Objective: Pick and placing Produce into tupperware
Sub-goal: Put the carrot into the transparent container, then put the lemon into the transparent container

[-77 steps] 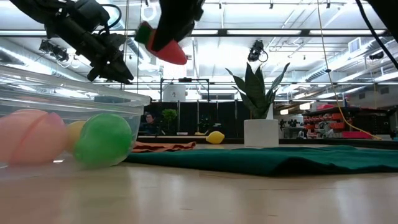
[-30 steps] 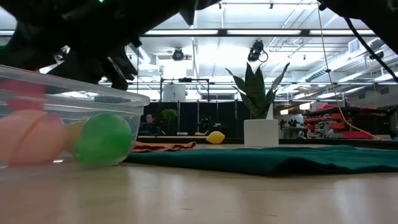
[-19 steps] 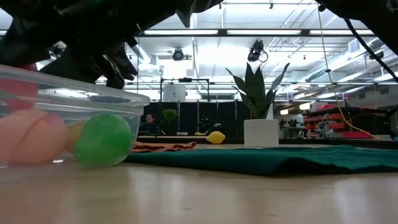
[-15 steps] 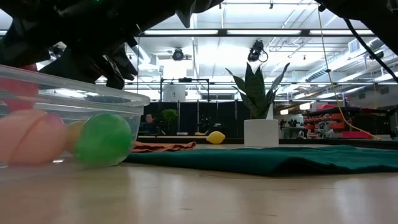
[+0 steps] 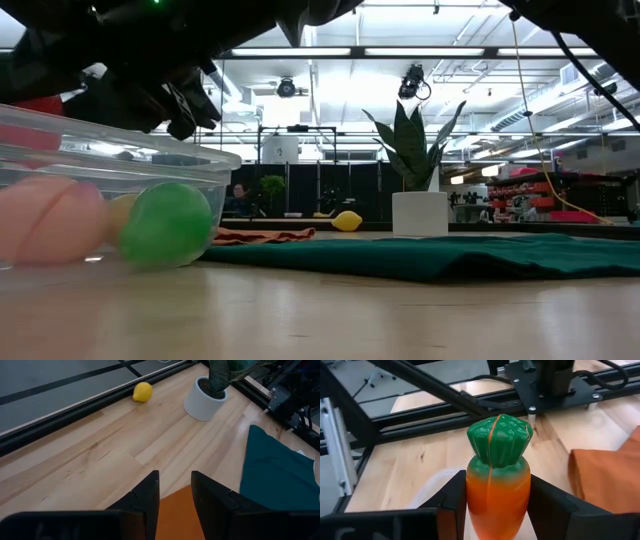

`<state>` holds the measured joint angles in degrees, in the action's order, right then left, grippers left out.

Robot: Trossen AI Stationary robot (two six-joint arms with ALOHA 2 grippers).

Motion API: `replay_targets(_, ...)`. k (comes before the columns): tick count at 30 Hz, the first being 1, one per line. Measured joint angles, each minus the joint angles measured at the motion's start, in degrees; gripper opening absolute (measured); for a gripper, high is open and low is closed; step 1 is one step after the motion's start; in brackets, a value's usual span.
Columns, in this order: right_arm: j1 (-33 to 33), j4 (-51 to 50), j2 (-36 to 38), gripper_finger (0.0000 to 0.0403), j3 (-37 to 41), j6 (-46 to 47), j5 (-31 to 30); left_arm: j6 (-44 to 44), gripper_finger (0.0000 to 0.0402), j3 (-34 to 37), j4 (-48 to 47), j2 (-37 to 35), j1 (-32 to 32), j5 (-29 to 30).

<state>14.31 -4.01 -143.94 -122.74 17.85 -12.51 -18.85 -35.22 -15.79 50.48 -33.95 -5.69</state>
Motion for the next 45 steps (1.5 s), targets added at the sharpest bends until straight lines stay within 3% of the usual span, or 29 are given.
replay_targets(13, 0.11, 6.61, 0.11, 0.0129, 6.85, 0.43, 0.42, 0.13, 0.0127, 0.02, -0.76, 0.00, 0.00, 0.00)
replay_targets(25, 0.00, 6.36, 0.09, 0.0131, 7.14, -0.54, 0.24, 0.42, 0.0129, 0.02, -0.84, 0.00, 0.00, -0.01)
replay_targets(45, 0.15, 2.81, 1.08, 0.0200, 7.13, -4.44, 3.39, 0.02, 0.0134, 0.02, -0.84, 0.00, 0.00, -0.02)
